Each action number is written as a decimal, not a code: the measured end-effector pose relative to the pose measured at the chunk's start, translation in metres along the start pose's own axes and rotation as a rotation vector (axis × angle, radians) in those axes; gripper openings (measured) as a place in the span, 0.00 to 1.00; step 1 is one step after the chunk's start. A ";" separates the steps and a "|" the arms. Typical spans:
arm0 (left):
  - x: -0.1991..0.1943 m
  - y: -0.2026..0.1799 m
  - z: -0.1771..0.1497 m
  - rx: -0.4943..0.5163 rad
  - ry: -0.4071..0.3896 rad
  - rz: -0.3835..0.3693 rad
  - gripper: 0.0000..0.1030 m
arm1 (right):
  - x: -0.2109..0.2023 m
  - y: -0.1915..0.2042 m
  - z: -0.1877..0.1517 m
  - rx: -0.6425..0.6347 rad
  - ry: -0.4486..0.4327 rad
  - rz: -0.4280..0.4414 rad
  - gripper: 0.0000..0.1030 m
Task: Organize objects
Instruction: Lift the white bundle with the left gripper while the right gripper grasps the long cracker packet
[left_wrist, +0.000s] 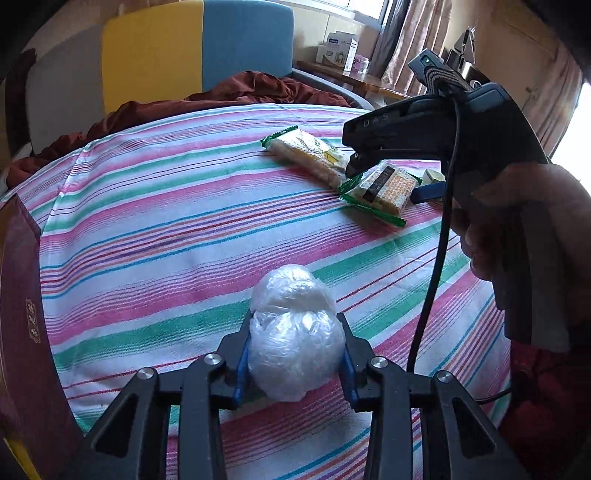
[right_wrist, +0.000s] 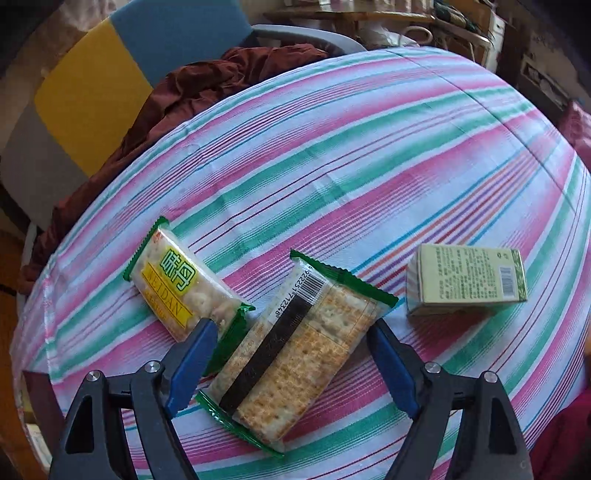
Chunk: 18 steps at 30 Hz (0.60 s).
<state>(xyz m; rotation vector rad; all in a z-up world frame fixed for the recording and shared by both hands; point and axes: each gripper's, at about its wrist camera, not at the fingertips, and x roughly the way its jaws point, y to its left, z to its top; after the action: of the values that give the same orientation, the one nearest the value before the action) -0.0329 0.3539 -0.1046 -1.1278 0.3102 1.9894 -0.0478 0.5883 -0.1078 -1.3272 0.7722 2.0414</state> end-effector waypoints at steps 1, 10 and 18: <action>-0.001 0.000 -0.001 -0.002 -0.001 -0.006 0.38 | 0.000 0.001 -0.002 -0.026 0.018 -0.009 0.81; -0.008 0.009 -0.005 -0.039 -0.007 -0.056 0.38 | -0.019 -0.017 -0.037 -0.230 0.139 -0.011 0.49; -0.010 0.015 -0.009 -0.058 -0.004 -0.092 0.38 | -0.023 -0.051 -0.031 -0.037 0.104 0.149 0.54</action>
<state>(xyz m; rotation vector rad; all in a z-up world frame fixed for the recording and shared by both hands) -0.0359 0.3343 -0.1036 -1.1541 0.1961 1.9302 0.0158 0.5955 -0.1048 -1.4447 0.9080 2.1243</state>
